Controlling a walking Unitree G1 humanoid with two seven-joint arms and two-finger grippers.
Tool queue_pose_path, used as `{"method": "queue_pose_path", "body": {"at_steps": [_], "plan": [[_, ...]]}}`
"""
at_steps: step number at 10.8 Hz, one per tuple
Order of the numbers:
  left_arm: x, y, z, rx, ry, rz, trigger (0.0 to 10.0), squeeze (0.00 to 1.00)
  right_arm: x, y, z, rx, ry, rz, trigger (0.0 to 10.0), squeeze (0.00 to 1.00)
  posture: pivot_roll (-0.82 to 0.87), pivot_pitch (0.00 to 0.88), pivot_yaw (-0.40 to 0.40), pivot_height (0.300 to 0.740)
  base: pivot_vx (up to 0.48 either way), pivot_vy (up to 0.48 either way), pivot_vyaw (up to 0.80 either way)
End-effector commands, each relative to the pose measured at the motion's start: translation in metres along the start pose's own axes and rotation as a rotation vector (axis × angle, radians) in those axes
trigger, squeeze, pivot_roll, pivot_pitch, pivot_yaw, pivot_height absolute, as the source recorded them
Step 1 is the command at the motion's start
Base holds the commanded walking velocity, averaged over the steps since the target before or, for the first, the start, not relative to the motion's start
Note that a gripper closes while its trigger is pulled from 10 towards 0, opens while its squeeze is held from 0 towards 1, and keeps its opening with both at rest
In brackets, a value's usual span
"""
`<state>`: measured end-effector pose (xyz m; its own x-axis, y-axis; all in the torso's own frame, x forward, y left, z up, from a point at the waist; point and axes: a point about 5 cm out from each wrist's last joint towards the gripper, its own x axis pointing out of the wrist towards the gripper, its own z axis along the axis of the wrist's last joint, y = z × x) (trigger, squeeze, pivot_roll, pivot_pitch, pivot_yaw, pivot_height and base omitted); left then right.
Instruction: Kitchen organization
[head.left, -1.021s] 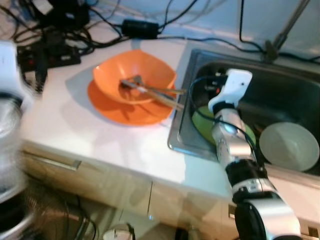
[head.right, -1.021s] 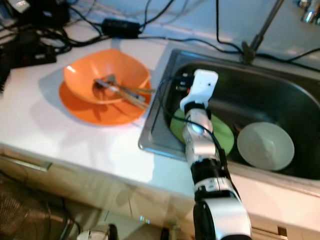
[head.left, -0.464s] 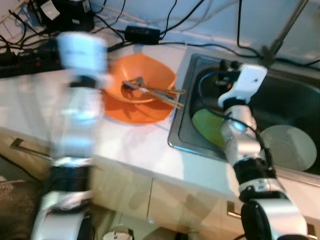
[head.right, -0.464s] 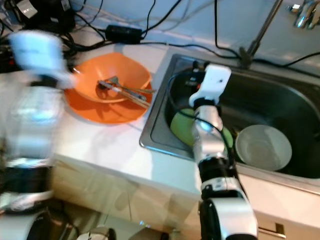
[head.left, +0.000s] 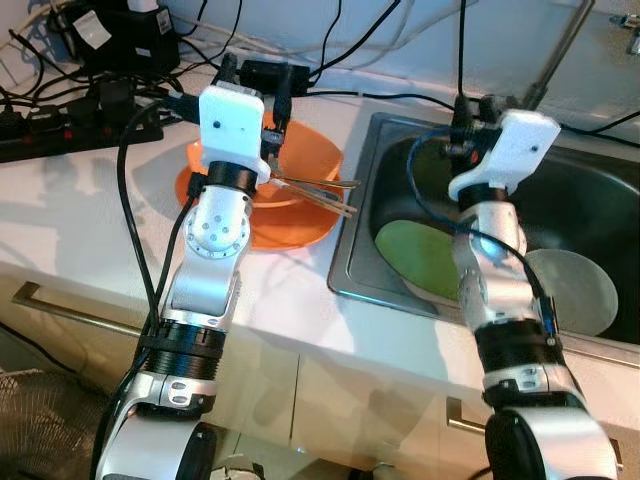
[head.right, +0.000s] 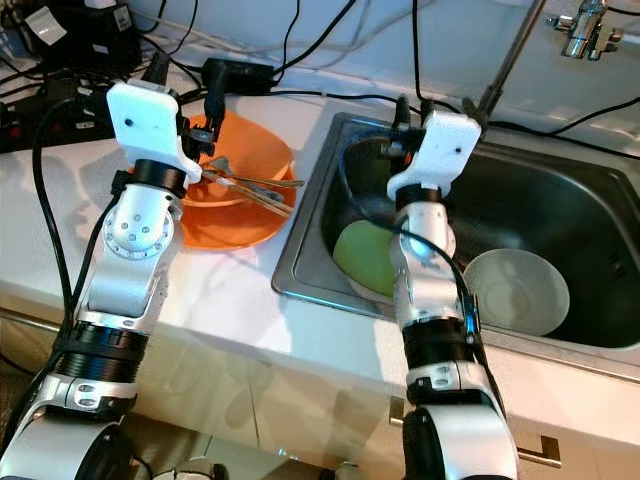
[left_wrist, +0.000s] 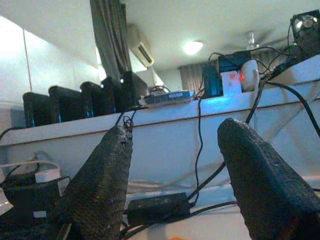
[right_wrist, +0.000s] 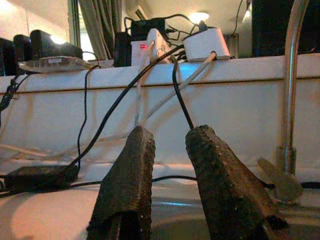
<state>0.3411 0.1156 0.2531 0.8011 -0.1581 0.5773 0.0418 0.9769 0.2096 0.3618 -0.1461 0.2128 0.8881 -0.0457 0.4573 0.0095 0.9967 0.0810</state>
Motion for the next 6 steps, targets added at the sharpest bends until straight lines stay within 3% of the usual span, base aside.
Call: {"method": "queue_pose_path", "body": {"at_steps": [1,6], "plan": [[0.0038,-0.0018,0.0031,0.005,-0.024,0.005,10.0,0.0,0.0011,-0.0001,0.0053,-0.007,-0.014,0.003,10.0,0.0,0.02,0.0,-0.061,0.74,0.0,-0.247,0.0],[0.0023,-0.0053,0.0044,0.001,-0.055,0.001,10.0,0.0,-0.0044,0.0046,0.0029,-0.004,0.01,0.02,10.0,0.0,0.02,0.0,-0.063,0.74,0.0,-0.255,0.0]]}}
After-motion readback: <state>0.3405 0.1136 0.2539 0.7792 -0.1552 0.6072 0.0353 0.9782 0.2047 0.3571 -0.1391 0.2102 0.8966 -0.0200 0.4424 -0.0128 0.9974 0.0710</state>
